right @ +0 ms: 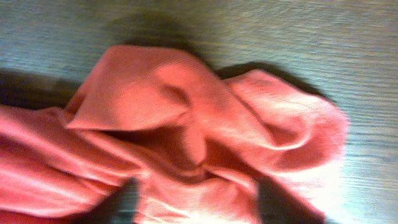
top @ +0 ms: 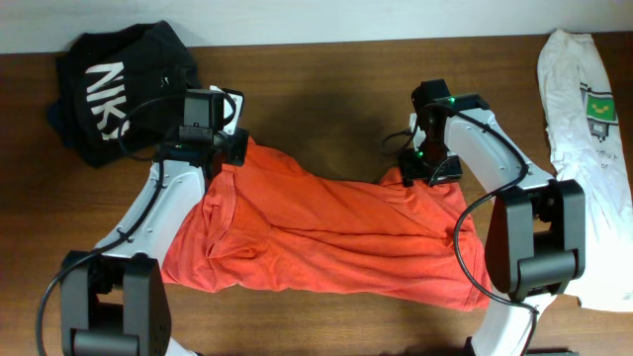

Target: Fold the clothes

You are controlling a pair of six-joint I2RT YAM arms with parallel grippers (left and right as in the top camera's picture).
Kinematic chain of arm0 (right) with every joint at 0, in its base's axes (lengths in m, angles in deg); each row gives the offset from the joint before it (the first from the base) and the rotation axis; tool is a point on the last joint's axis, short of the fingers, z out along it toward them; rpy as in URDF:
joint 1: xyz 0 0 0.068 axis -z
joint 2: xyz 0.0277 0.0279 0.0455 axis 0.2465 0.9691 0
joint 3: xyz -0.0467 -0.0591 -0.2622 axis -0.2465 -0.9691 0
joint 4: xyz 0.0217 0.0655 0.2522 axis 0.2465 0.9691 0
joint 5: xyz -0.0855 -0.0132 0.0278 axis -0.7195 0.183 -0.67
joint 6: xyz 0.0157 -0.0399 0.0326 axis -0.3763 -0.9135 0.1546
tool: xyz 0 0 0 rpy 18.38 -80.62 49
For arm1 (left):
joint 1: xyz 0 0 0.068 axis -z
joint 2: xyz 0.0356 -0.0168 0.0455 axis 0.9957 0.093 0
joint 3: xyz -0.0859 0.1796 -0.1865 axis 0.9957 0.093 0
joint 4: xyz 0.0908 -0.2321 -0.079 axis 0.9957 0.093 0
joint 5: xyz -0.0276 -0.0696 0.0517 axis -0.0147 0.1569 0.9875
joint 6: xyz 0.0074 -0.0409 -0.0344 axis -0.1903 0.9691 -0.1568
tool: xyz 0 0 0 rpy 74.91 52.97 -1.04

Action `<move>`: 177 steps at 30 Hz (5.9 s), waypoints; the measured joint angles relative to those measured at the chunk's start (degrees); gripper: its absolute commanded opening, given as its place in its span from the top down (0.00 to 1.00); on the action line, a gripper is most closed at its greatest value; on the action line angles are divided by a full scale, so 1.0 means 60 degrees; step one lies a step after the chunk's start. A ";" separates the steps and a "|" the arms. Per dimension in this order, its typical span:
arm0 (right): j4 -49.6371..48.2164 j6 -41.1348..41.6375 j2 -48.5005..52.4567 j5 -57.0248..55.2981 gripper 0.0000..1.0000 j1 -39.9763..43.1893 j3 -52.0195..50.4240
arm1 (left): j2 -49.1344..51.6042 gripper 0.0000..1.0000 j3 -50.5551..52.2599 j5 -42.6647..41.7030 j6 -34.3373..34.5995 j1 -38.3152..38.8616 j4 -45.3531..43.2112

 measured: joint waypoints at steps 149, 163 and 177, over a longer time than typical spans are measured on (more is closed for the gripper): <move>-0.0863 0.0237 -0.1421 0.4149 0.96 0.1880 -0.4350 | -0.0521 0.01 -0.0382 -0.1224 0.2331 -0.3552 0.6706; 0.0761 0.0783 -0.1392 0.2044 0.01 0.2667 -0.2102 | -0.0521 0.01 -0.0382 -0.1224 0.2331 -0.3552 0.6710; -0.1698 -0.0481 -0.0707 0.3384 0.75 0.2667 -0.3053 | -0.0521 0.01 -0.0382 -0.1228 0.2331 -0.3552 0.6688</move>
